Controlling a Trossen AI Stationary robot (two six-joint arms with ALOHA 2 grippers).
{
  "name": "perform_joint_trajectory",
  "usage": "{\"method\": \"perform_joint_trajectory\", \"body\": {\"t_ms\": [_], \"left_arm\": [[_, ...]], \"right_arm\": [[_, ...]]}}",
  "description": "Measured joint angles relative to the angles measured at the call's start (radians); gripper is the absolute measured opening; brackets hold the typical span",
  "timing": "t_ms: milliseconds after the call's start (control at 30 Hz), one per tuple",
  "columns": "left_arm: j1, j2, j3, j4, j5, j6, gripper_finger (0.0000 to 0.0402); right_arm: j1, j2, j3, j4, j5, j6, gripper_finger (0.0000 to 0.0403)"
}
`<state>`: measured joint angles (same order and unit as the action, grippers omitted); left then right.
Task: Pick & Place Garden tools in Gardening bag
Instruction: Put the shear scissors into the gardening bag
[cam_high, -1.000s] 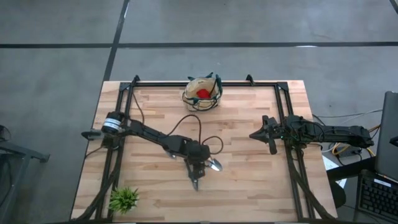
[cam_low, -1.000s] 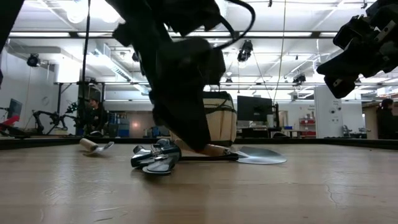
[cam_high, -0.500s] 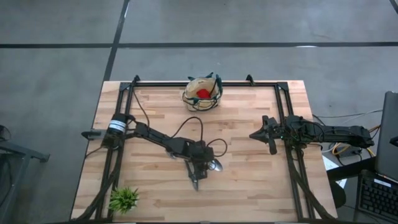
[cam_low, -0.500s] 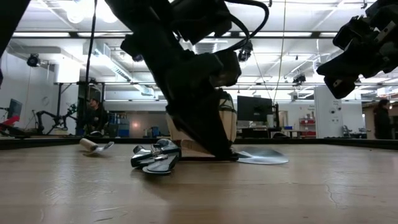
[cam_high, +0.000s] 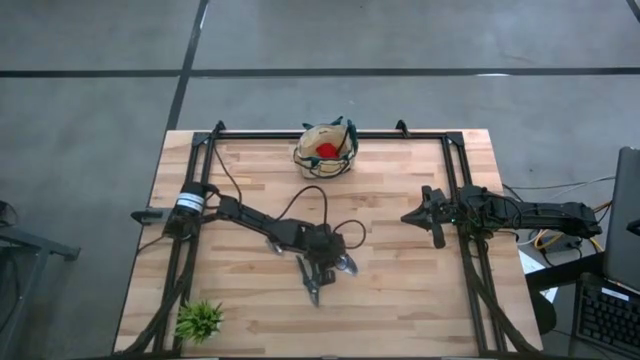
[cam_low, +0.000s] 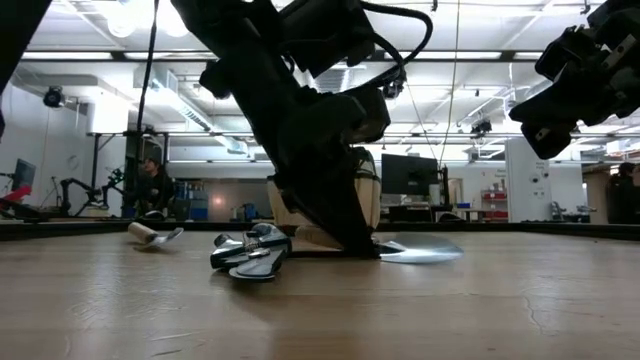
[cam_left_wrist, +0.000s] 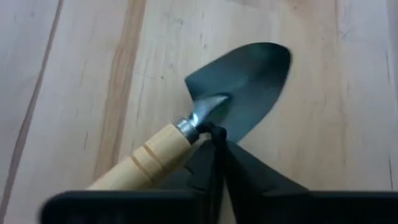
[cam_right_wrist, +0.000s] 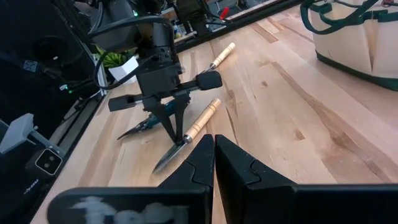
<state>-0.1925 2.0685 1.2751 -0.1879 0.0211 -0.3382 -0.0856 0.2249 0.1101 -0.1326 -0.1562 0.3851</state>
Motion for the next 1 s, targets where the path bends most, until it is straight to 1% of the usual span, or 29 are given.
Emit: {"method": "perform_joint_trajectory", "body": {"t_ms": [67, 200, 567, 767, 1000], "left_arm": [[0.002, 0.000, 0.000, -0.002, 0.008, -0.033, 0.0012], [0.005, -0.011, -0.001, 0.009, 0.021, -0.123, 0.0005], [0.007, -0.043, -0.008, 0.092, 0.101, -0.200, 0.0002], [0.008, -0.058, -0.008, 0.178, 0.156, -0.246, 0.0001], [0.010, -0.090, -0.006, 0.245, 0.162, -0.277, 0.0001]], "right_arm": [[0.000, 0.000, 0.000, 0.000, 0.000, 0.000, 0.0008], [0.000, 0.000, 0.000, 0.000, 0.000, 0.000, 0.0008], [0.000, 0.001, 0.000, -0.002, 0.000, 0.000, 0.0008], [0.000, 0.002, 0.000, -0.006, 0.000, 0.000, 0.0008], [0.000, 0.002, 0.000, -0.007, 0.000, 0.000, 0.0008]]}}
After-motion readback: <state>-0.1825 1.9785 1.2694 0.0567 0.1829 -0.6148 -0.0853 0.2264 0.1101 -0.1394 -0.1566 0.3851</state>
